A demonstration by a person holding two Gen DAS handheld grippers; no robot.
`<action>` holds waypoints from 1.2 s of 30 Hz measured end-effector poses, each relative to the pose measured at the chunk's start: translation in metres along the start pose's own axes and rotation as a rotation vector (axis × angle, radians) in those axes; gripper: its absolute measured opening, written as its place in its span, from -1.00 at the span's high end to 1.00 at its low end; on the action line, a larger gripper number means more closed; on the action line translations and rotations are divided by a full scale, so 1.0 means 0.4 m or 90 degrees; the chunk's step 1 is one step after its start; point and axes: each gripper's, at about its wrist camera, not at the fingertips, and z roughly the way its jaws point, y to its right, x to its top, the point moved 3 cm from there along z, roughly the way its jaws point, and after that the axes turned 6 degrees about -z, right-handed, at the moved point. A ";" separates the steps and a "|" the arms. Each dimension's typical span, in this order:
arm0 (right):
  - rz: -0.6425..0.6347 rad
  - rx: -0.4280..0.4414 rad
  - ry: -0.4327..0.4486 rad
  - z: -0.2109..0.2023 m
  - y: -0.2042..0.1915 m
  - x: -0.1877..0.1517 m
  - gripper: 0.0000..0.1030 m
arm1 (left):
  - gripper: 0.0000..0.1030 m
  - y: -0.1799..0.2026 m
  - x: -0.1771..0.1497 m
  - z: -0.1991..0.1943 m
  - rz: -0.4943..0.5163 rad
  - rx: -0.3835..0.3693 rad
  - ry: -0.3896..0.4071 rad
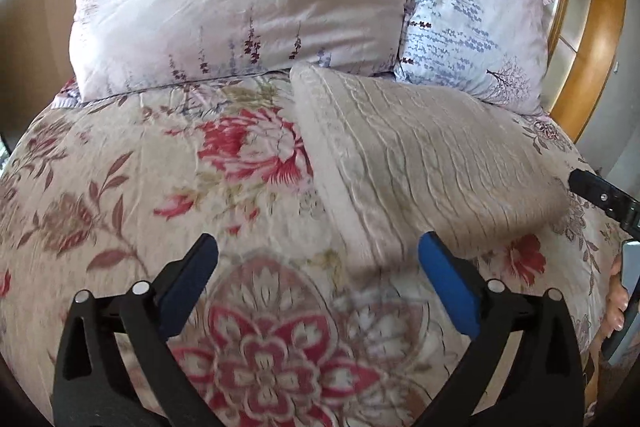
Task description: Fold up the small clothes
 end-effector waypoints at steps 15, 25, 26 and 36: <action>0.029 -0.010 -0.083 0.028 -0.058 -0.097 -0.97 | -0.96 0.067 -0.071 0.035 0.024 0.044 -0.063; -0.029 -0.057 -0.141 0.074 -0.115 -0.133 -0.97 | -0.97 0.079 -0.080 0.062 0.036 0.066 -0.094; -0.030 -0.060 -0.139 0.073 -0.116 -0.133 -0.97 | -0.97 0.079 -0.080 0.062 0.036 0.066 -0.094; -0.050 -0.082 -0.153 0.084 -0.126 -0.140 -0.97 | -0.97 0.078 -0.075 0.068 0.039 0.061 -0.095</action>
